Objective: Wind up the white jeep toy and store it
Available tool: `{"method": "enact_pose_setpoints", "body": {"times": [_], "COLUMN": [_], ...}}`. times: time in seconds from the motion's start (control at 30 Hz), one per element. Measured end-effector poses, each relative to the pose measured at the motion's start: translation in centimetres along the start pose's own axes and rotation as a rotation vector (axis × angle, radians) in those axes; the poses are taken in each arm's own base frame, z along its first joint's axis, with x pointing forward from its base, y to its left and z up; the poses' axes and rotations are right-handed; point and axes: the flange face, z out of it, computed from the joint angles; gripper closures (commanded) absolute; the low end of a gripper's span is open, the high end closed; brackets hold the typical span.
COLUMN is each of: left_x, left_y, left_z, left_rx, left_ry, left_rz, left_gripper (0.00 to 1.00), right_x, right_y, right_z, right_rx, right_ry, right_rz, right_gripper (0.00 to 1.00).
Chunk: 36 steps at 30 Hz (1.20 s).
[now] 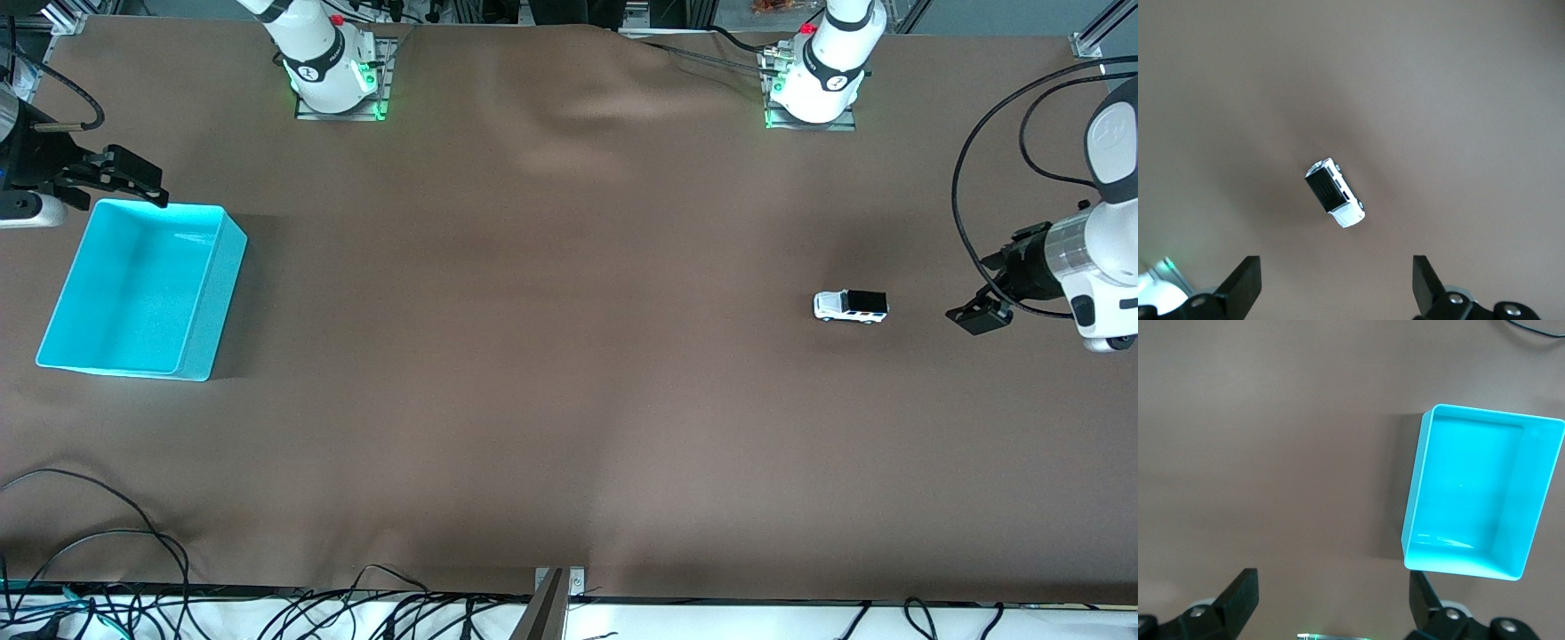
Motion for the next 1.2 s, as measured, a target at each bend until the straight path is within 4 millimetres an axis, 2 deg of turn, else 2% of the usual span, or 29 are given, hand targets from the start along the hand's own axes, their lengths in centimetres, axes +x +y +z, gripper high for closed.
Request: {"method": "enact_pose_setpoints", "body": {"times": [0.23,0.43,0.57,0.6,0.8,1.03,1.2], "left_x": [0.3,-0.6,-1.1,-1.2,-1.1,-1.7,-2.4], "left_y": [0.3,1.0,0.9,0.6,0.5,-1.4,-2.7], "left_z": [3.9,8.9,11.3,13.1,14.8,21.1,24.2], "left_rx": [0.030,0.022,0.029,0.024,-0.015,-0.065,-0.096], "left_ry": [-0.016,-0.009,-0.011,-0.008,0.007,0.025,0.036], "left_rz": [-0.225,-0.368,-0.420,-0.459,-0.518,-0.591,-0.601], "left_gripper": [0.00,0.00,0.00,0.00,0.00,0.00,0.00], "right_x": [0.0,0.0,0.0,0.0,0.0,0.0,0.0], "right_y": [0.0,0.0,0.0,0.0,-0.1,-0.1,-0.1], "right_z": [0.0,0.0,0.0,0.0,0.0,0.0,0.0], "right_rx": [0.000,0.000,0.000,0.000,0.000,0.000,0.000], "right_ry": [0.000,0.000,0.000,0.000,0.000,0.000,0.000], "right_rz": [0.000,0.000,0.000,0.000,-0.001,-0.002,-0.002], "right_gripper": [0.00,0.00,0.00,0.00,0.00,0.00,0.00]}}
